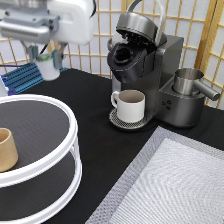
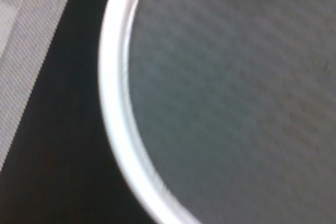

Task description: Make coffee

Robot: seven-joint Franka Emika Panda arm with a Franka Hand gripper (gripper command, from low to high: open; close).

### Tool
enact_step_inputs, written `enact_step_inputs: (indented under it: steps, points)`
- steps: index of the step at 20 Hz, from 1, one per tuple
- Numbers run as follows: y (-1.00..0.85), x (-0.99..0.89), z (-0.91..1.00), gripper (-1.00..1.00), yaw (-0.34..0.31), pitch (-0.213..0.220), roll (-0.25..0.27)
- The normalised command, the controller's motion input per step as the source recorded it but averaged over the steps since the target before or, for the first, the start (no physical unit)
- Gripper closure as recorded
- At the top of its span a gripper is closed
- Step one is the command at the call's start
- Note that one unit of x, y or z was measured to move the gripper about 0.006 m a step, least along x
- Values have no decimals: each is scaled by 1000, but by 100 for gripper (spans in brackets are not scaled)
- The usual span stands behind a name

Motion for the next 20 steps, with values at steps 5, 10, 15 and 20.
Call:
enact_step_inputs:
  steps: [5,10,15,20]
  points:
    - [209,200,476,100,34,15,300]
    - [105,267,385,100,2,25,329]
    - [119,325,391,100,-14,0,288]
    - [335,357,458,100,-30,27,234]
